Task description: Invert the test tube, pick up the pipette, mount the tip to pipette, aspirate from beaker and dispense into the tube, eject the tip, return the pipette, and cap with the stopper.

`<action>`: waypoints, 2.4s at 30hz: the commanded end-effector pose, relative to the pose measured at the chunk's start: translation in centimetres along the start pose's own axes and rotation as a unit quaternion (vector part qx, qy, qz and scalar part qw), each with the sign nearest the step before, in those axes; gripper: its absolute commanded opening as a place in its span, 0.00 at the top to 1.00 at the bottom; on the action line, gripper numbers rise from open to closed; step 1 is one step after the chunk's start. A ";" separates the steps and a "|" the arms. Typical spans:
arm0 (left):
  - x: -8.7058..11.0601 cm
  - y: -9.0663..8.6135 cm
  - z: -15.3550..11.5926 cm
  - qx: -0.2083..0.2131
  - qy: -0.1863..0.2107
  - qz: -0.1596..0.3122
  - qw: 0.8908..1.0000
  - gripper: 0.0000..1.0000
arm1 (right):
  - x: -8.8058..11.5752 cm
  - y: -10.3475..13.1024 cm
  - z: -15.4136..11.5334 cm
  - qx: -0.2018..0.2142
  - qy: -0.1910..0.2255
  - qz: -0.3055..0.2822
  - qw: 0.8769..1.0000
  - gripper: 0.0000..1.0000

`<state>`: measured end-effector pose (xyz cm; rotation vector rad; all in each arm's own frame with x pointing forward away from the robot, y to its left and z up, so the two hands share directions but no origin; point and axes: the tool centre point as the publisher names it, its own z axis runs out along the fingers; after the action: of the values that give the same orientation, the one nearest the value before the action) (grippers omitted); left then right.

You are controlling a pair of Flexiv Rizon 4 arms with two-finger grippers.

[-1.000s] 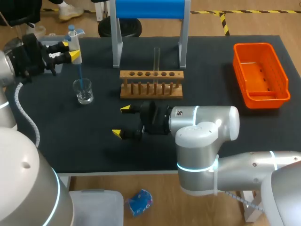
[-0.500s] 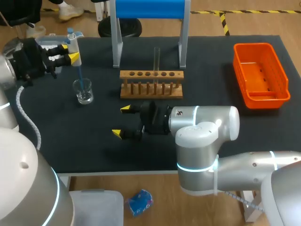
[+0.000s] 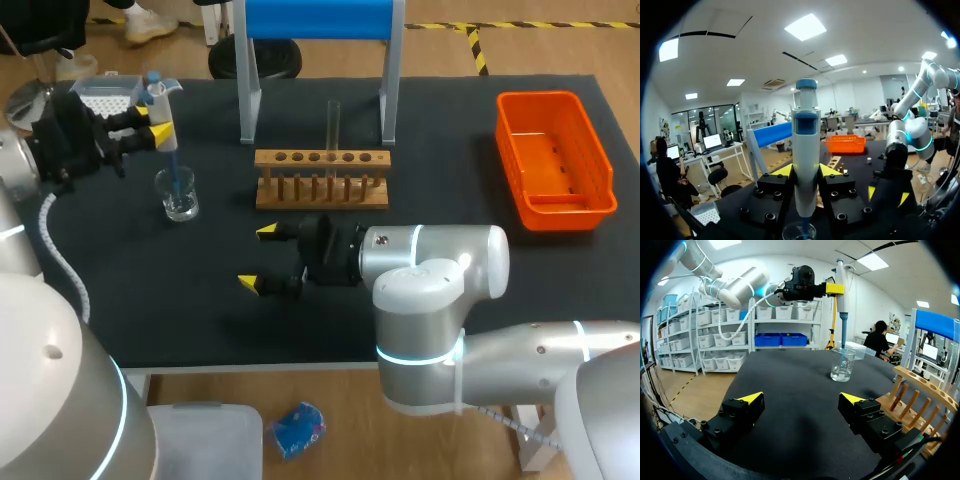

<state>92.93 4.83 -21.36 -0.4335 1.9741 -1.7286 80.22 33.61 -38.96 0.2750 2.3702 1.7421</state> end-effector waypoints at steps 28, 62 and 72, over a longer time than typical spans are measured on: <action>0.4 1.4 0.3 -0.002 -0.012 -0.004 1.000 1.00 | 0.1 0.0 0.0 0.001 -0.001 0.000 1.000 0.00; 0.4 1.4 0.3 -0.002 -0.012 -0.004 1.000 1.00 | -2.0 8.6 -8.1 -0.011 0.090 -0.034 0.995 0.00; 0.4 1.4 0.3 -0.002 -0.012 -0.004 1.000 1.00 | -3.5 14.3 -9.2 -0.005 0.161 -0.070 0.985 0.00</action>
<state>92.89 4.69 -22.80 -0.4586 1.9664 -1.7194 81.34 29.22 -24.02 0.0001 2.3449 1.8132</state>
